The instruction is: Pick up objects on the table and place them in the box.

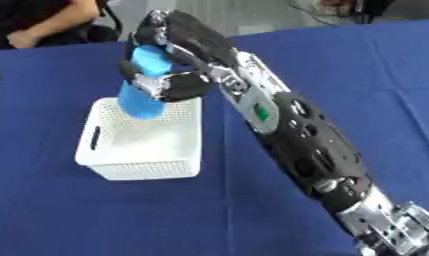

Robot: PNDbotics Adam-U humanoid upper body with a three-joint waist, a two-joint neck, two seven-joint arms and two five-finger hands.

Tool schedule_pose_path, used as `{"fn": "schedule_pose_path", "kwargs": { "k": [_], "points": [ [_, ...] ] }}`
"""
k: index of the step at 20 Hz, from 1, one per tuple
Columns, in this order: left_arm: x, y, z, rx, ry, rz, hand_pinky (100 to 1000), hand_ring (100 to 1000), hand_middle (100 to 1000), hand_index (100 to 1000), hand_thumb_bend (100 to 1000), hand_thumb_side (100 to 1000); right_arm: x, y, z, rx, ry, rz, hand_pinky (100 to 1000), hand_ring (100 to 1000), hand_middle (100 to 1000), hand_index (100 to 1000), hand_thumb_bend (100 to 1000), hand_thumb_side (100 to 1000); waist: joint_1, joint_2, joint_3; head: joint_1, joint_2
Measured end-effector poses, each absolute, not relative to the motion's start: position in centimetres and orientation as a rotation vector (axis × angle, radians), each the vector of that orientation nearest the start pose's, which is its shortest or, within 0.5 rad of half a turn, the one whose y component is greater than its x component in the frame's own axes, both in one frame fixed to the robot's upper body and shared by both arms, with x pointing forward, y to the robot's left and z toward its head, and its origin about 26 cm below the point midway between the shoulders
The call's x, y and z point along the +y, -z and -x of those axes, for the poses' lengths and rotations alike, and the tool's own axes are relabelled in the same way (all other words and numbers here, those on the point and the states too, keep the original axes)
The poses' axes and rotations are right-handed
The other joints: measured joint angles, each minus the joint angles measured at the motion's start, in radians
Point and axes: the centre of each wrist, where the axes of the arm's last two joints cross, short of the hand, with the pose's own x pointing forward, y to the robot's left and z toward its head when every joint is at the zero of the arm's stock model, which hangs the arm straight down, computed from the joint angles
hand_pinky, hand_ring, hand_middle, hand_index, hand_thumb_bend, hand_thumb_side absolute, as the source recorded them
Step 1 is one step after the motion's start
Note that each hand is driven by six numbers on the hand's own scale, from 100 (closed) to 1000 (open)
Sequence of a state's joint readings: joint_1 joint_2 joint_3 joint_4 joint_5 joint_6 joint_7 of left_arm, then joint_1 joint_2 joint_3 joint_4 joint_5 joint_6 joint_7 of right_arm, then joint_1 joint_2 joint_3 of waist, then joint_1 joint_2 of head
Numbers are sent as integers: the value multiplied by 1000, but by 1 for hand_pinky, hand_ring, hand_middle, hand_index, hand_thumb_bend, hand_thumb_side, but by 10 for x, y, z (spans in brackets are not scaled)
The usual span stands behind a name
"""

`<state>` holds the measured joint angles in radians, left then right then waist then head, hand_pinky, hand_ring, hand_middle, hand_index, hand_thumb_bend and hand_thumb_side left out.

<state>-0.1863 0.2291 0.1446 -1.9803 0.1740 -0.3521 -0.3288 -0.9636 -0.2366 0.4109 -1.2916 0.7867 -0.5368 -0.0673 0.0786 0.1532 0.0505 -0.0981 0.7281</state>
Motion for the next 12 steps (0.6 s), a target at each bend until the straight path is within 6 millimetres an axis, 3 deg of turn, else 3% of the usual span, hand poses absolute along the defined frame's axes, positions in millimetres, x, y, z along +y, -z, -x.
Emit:
{"fn": "schedule_pose_path", "kwargs": {
  "k": [7, 8, 9, 10, 11, 12],
  "points": [
    [293, -166, -289, -2488, 482, 83, 740, 779, 909, 909, 1000, 823, -102, -222, -427, 2665, 1598, -625, 100, 100, 163, 291, 100, 897, 0, 0, 0, 0, 0],
    [293, -166, -289, -2488, 482, 84, 740, 779, 909, 909, 1000, 824, -102, -221, -428, 2661, 1599, -630, 100, 323, 411, 488, 259, 952, 0, 0, 0, 0, 0],
    [293, -166, -289, -2488, 482, 84, 740, 779, 909, 909, 1000, 824, -102, -221, -428, 2652, 1606, -634, 283, 524, 612, 670, 463, 983, 0, 0, 0, 0, 0],
    [293, -166, -289, -2488, 482, 84, 740, 779, 909, 909, 1000, 824, -102, -220, -428, 2633, 1630, -636, 469, 670, 740, 769, 618, 1000, 0, 0, 0, 0, 0],
    [293, -166, -289, -2489, 482, 85, 740, 779, 909, 909, 1000, 824, -102, -217, -429, 2595, 1685, -638, 660, 795, 842, 862, 736, 1000, 0, 0, 0, 0, 0],
    [293, -166, -289, -2489, 482, 85, 741, 779, 909, 909, 1000, 824, -102, -215, -430, 2551, 1749, -640, 754, 845, 886, 898, 768, 1000, 0, 0, 0, 0, 0]
  ]
}}
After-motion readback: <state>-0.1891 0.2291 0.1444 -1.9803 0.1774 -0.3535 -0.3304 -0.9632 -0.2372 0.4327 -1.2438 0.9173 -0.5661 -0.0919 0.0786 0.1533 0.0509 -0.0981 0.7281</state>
